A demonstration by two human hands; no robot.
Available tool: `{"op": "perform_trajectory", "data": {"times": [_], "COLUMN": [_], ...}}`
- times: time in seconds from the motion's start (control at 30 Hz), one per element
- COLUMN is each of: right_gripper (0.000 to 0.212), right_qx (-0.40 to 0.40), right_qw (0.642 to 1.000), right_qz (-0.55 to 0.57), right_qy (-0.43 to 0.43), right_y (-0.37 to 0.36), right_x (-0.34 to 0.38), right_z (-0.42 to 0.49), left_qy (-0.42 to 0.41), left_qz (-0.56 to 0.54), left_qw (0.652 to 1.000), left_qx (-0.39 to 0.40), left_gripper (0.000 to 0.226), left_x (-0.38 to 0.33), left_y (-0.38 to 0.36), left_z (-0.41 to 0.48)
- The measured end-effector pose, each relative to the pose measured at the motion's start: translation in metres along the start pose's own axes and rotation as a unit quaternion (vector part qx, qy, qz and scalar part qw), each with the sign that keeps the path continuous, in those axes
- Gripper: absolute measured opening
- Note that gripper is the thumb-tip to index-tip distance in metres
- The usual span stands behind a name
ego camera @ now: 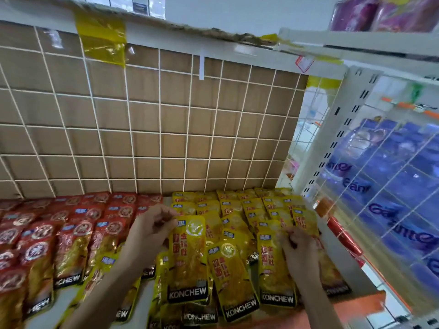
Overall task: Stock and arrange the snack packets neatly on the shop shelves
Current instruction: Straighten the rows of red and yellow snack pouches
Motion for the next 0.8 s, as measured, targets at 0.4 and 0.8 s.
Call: {"op": "perform_trajectory", "data": {"times": [0.4,0.8], "right_gripper": [0.013,0.038], "right_qx": [0.077,-0.033], "right_qw": [0.992,0.996], "right_qz": [-0.029,-0.077], "right_qy": [0.099,0.021], "right_y": [-0.022,0.035], "right_x": [0.004,-0.062], "right_z": [-0.002,0.012], "left_qy": [0.017,-0.043], "left_qz": [0.066,0.238], "left_qw": [0.996,0.947], "left_qx": [0.062,0.212], "left_gripper": [0.049,0.028], "left_x": [-0.011,-0.024], "left_y": [-0.080,-0.172], "left_z": [-0.008,-0.011]}}
Point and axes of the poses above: each hand's wrist, its own z-axis towards the middle knuckle, its own y-axis out of the back of the hand, x = y × z, the point moved 8 cm from there along z, towards the middle knuckle, and after that the axes turned 12 degrees about -y, right-handed, at the moved point
